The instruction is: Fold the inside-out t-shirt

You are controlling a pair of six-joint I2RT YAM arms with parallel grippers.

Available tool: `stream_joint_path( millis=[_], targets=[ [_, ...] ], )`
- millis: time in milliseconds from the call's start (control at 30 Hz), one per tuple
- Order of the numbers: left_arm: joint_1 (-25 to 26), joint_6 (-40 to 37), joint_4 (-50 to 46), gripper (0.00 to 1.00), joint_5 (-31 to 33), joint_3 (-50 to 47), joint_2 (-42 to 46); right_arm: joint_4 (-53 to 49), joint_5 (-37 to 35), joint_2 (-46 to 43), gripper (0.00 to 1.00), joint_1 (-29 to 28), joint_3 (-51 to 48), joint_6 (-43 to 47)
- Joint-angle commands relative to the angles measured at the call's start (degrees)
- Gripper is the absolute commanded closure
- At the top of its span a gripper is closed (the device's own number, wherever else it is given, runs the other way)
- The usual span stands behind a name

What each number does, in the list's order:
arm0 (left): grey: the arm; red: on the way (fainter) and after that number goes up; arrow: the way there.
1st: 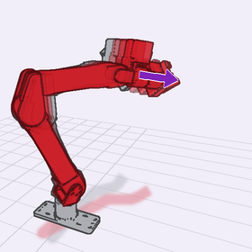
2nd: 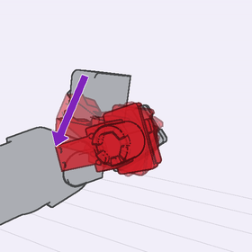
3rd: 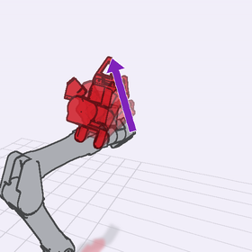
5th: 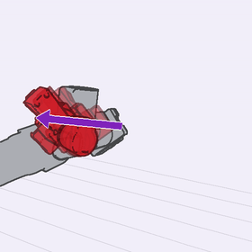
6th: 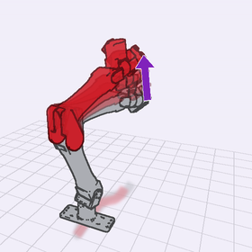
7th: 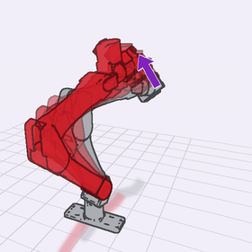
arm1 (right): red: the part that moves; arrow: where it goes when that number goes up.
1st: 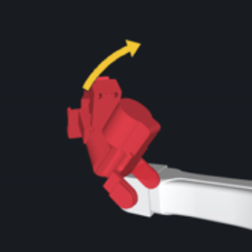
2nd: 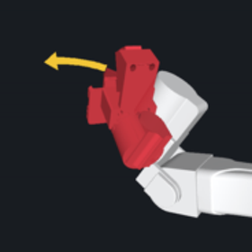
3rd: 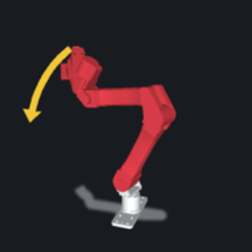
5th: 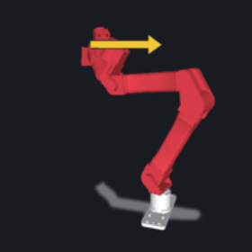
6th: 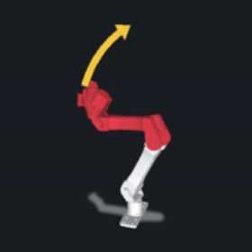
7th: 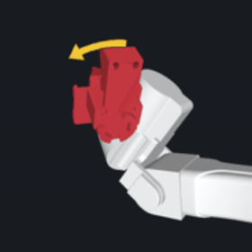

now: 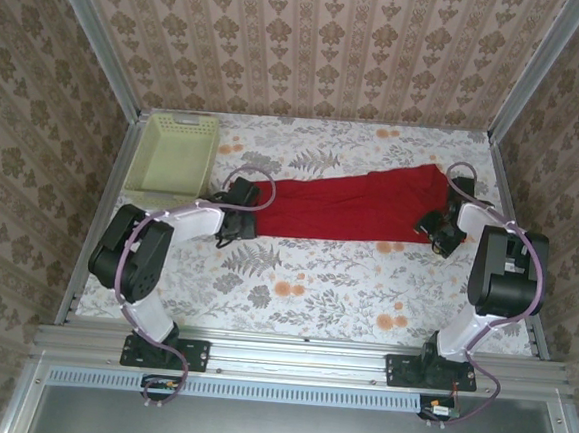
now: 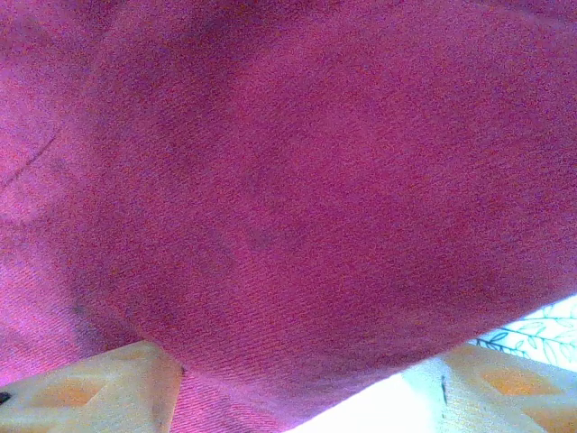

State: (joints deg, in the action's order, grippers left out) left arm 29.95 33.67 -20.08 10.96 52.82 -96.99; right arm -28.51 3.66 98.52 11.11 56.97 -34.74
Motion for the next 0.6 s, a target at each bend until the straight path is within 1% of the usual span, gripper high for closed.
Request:
stream_joint_path(
  millis=[0, 67, 100, 133, 200, 267, 300, 367, 567],
  targets=[
    [0.3, 0.2, -6.0, 0.41, 1.7, 0.1, 2.4, 0.2, -2.0, -1.8, 0.32, 0.7, -0.1, 0.9],
    [1.6, -0.3, -8.0, 0.39, 2.3, 3.0, 3.9, -1.3, -2.8, -3.5, 0.31, -0.1, 1.2, 2.5],
    [2.2, -0.7, -9.1, 0.38, 2.9, 4.6, 4.5, -3.4, -4.4, -4.4, 0.28, -0.9, 2.8, 3.6],
    [2.6, -1.0, -9.7, 0.36, 3.2, 6.5, 5.0, -4.8, -6.4, -5.0, 0.22, -1.8, 4.1, 4.6],
    [2.3, -1.8, -9.2, 0.33, 1.6, 9.3, 4.7, -6.9, -10.2, -5.0, 0.11, -3.0, 6.7, 6.0],
    [1.7, -2.3, -9.3, 0.32, 0.5, 12.9, 2.2, -8.7, -11.3, -3.5, 0.02, -3.3, 10.0, 6.8],
    [1.5, -2.7, -9.3, 0.3, 0.1, 14.6, 0.8, -8.8, -11.3, -2.6, 0.0, -3.2, 11.3, 7.0],
    [0.8, -3.1, -9.1, 0.28, -0.8, 17.8, -2.7, -9.5, -11.9, 0.1, 0.0, -3.2, 14.6, 7.5],
    [-3.1, -2.9, -8.0, 0.25, -4.6, 23.4, -11.6, -14.1, -12.7, 13.3, 0.0, -3.0, 28.5, 10.1]
  ],
)
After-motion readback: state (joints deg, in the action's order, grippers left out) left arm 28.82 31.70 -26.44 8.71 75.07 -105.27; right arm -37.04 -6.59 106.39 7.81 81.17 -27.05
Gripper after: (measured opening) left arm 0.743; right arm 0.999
